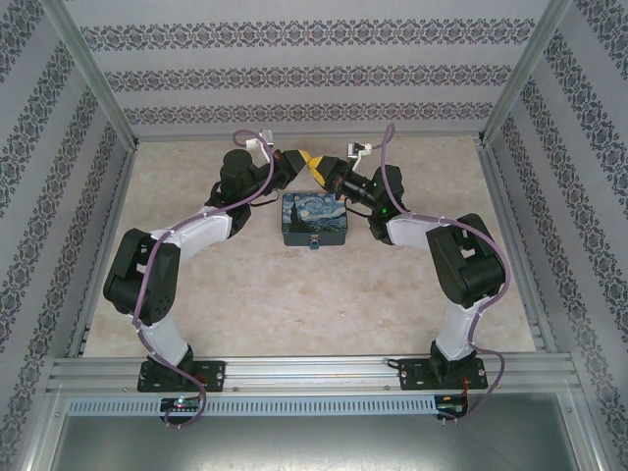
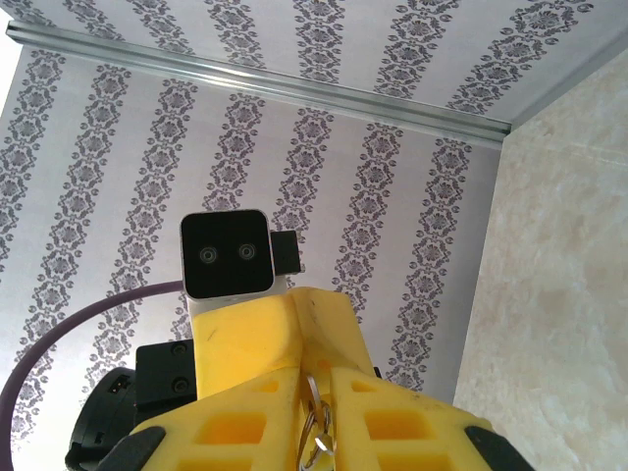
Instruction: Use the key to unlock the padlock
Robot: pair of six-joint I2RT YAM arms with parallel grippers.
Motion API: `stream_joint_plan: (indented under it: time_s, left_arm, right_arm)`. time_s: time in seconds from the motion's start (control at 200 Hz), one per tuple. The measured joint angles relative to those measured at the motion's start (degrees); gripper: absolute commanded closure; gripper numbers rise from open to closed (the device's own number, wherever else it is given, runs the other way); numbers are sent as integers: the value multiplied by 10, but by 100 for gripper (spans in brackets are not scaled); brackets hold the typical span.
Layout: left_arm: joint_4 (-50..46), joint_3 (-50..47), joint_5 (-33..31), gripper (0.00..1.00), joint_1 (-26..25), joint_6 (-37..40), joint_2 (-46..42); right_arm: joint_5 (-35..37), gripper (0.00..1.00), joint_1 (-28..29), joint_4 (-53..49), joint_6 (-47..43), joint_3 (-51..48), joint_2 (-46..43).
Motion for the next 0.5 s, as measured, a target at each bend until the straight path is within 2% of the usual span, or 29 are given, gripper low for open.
stream_joint_plan:
  time_s: [0.195,0.425,0.505]
  left_arm:
    - [0,0,3,100,0,0,0]
    - [0,0,5,100,0,0,0]
    - [0,0,7,100,0,0,0]
  right_arm:
    - [-4,89,-1,0,0,0,0]
    - [-9,100,-5,0,0,0,0]
    - [-12,100,-5,0,0,0,0]
